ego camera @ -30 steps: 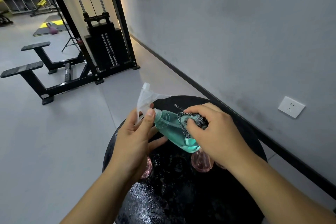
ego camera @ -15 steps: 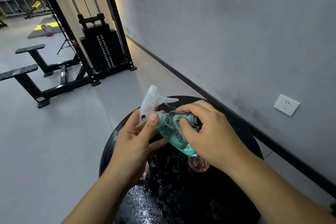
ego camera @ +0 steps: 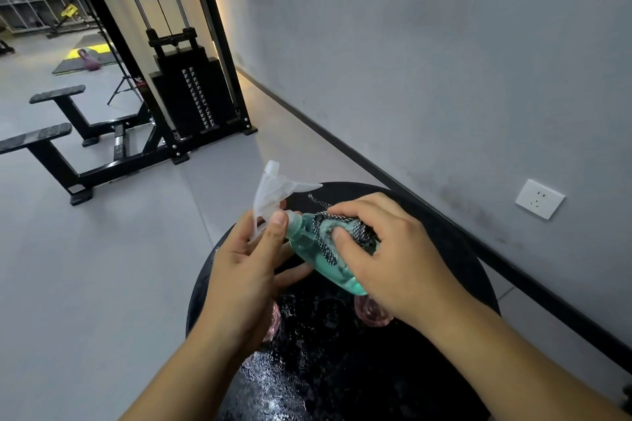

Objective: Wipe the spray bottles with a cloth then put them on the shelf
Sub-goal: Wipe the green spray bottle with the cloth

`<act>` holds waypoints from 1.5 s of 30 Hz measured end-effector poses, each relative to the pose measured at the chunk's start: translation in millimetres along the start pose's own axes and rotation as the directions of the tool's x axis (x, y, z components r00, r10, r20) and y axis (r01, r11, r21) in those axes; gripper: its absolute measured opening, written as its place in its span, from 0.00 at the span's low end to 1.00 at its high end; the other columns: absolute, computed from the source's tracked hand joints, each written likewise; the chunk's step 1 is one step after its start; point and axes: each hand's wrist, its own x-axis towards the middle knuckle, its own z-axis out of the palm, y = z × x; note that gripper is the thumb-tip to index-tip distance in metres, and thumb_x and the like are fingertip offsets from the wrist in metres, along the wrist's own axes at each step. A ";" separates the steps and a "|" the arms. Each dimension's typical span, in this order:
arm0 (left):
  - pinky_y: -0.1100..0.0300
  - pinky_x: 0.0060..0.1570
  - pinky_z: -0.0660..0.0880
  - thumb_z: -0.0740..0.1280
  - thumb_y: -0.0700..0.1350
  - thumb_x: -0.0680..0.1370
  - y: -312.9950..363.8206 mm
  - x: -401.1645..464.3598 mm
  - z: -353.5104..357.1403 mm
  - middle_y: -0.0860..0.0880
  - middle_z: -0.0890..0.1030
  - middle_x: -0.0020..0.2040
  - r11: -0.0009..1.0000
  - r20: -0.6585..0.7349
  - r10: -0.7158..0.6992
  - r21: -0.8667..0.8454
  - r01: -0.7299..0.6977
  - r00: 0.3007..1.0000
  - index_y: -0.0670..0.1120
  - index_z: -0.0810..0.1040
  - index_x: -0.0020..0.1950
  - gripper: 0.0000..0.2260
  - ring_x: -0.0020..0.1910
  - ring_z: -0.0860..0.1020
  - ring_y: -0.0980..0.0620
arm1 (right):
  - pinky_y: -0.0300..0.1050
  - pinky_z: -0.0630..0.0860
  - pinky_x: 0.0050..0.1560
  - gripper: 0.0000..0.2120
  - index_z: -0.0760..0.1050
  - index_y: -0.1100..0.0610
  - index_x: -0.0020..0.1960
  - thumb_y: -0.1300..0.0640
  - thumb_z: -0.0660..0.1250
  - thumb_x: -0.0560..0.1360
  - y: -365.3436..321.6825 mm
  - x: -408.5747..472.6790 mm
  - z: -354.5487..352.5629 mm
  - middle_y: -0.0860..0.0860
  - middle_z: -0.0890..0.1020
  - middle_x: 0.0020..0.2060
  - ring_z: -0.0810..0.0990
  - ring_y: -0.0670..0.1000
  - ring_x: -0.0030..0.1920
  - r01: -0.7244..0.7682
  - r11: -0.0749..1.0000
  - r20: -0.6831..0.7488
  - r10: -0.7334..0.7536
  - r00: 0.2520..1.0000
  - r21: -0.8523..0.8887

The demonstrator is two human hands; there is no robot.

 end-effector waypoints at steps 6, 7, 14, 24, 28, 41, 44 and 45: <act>0.43 0.49 0.86 0.69 0.50 0.81 3.7 4.5 -7.9 0.44 0.87 0.58 0.999 -0.068 -0.021 -0.042 0.018 0.997 0.53 0.87 0.57 0.08 0.56 0.87 0.41 | 0.24 0.71 0.42 0.08 0.81 0.44 0.55 0.52 0.67 0.79 28.2 8.9 -19.2 0.40 0.80 0.51 0.78 0.35 0.47 -0.242 0.963 0.055 0.250 0.967 -0.121; 0.41 0.51 0.86 0.69 0.49 0.81 3.5 4.8 -8.2 0.44 0.87 0.59 0.999 -0.072 -0.030 -0.048 0.026 0.997 0.52 0.86 0.58 0.09 0.57 0.87 0.41 | 0.25 0.71 0.41 0.08 0.81 0.44 0.55 0.52 0.66 0.79 29.9 8.3 -19.8 0.40 0.80 0.52 0.78 0.35 0.46 -0.254 0.957 0.056 0.263 0.963 -0.139; 0.48 0.46 0.86 0.70 0.48 0.79 2.3 -0.2 -2.7 0.42 0.87 0.61 0.998 0.010 -0.044 -0.044 0.044 0.999 0.45 0.81 0.66 0.16 0.59 0.86 0.40 | 0.23 0.70 0.53 0.10 0.80 0.43 0.59 0.55 0.66 0.81 3.9 0.4 -10.1 0.36 0.78 0.55 0.76 0.34 0.57 -0.049 0.999 0.081 0.050 0.995 -0.017; 0.46 0.50 0.86 0.71 0.48 0.79 3.8 -0.8 -3.7 0.43 0.86 0.63 1.000 0.085 -0.021 -0.017 0.022 0.996 0.43 0.78 0.70 0.20 0.62 0.85 0.40 | 0.24 0.70 0.50 0.09 0.81 0.43 0.55 0.56 0.67 0.80 7.6 -0.4 -15.0 0.36 0.80 0.52 0.77 0.34 0.55 -0.105 0.994 0.053 0.105 0.993 -0.006; 0.49 0.45 0.86 0.68 0.48 0.80 6.9 -2.1 -2.2 0.42 0.87 0.60 1.000 0.039 -0.021 -0.016 0.022 0.999 0.45 0.81 0.65 0.15 0.58 0.87 0.40 | 0.26 0.73 0.50 0.08 0.81 0.44 0.55 0.55 0.68 0.79 12.4 1.2 -18.5 0.38 0.81 0.51 0.78 0.34 0.52 -0.129 0.992 0.044 0.130 0.991 -0.014; 0.42 0.46 0.87 0.68 0.50 0.83 7.1 2.9 -3.8 0.44 0.88 0.54 0.997 -0.157 -0.045 -0.064 0.035 0.987 0.48 0.85 0.54 0.08 0.52 0.88 0.41 | 0.30 0.76 0.49 0.09 0.79 0.42 0.58 0.52 0.67 0.81 10.6 -5.4 -7.9 0.36 0.76 0.55 0.78 0.36 0.54 -0.063 0.996 0.046 0.066 0.997 -0.067; 0.45 0.43 0.87 0.68 0.49 0.84 8.0 3.9 -7.0 0.44 0.88 0.54 0.996 -0.182 -0.055 -0.081 0.041 0.982 0.48 0.85 0.54 0.08 0.51 0.88 0.41 | 0.34 0.77 0.41 0.08 0.78 0.41 0.53 0.54 0.66 0.80 19.2 -3.5 -11.2 0.37 0.76 0.53 0.83 0.40 0.43 -0.168 0.984 0.032 0.170 0.985 -0.049; 0.45 0.43 0.87 0.68 0.49 0.84 7.2 3.5 -7.0 0.44 0.88 0.54 0.996 -0.184 -0.058 -0.078 0.045 0.981 0.48 0.85 0.54 0.08 0.51 0.88 0.42 | 0.34 0.77 0.41 0.07 0.78 0.41 0.53 0.54 0.66 0.80 20.8 -4.0 -10.7 0.38 0.76 0.53 0.82 0.40 0.43 -0.175 0.983 0.032 0.177 0.984 -0.063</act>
